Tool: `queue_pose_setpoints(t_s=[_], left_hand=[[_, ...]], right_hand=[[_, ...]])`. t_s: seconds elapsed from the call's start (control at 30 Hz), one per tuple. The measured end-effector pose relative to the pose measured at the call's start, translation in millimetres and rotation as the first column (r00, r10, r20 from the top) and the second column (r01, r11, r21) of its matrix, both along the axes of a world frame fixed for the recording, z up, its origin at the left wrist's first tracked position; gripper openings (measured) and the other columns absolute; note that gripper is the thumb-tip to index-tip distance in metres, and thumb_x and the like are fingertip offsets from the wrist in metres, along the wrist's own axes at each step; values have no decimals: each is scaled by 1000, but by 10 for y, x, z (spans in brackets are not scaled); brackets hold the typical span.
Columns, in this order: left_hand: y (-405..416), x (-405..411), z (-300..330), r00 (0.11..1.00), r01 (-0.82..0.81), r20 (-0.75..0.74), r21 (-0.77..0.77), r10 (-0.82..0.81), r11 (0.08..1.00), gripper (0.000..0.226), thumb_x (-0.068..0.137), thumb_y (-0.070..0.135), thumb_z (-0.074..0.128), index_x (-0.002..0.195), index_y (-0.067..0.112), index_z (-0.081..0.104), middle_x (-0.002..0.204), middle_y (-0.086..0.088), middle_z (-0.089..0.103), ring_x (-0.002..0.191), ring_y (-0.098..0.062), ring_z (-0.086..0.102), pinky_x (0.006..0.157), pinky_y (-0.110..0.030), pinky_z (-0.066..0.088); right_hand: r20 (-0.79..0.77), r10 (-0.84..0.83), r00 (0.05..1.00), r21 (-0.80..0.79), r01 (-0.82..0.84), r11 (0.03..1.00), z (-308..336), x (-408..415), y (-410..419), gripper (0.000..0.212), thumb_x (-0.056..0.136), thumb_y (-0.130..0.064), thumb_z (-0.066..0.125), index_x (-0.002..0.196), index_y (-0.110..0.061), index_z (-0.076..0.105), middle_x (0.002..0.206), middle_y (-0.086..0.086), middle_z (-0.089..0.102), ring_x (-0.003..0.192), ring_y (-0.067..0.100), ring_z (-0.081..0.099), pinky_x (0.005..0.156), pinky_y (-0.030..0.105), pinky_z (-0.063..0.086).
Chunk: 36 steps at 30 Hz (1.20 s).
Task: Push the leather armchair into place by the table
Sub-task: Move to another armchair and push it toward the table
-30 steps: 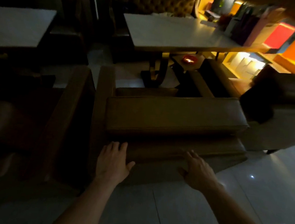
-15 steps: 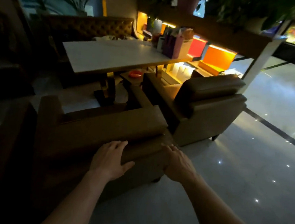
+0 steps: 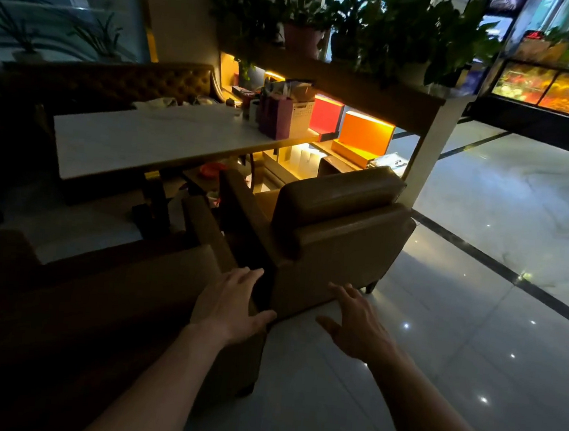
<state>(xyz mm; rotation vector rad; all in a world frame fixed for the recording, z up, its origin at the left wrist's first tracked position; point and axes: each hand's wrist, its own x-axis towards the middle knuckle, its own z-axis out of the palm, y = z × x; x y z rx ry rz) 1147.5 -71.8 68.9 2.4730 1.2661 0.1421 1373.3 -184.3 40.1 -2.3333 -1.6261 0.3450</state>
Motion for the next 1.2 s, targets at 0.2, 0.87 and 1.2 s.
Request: queue_pose_setpoints(t_s=[0.2,0.87,1.2], left_hand=[[562,861,-254,1000,5,0,8,-5,1000,90,82,70,58,154,35,15,162,3,18,148,-20,18,116,-44,28],[2966,3462,-1633,965,-247,-147,-209,219,946,105,69,84,54,153,39,10,163,2,13,147,-26,19,116,-48,26],[3327,4283,-2222,852,-476,-358,-227,382,850,114,57,91,54,151,40,13,155,-5,28,138,-30,31,111,-46,32]], right_hand=[[34,-15,999,-44,17,999,-265,891,394,81,85,-63,57,151,-28,25,151,7,38,133,29,42,106,43,43],[76,115,990,-220,-96,971,-1311,4190,2954,82,83,-67,56,150,-34,22,153,4,34,131,24,44,107,44,43],[53,325,944,-286,-298,911,-2031,5374,4067,91,80,-65,62,151,-37,12,162,9,13,148,36,12,115,56,29]])
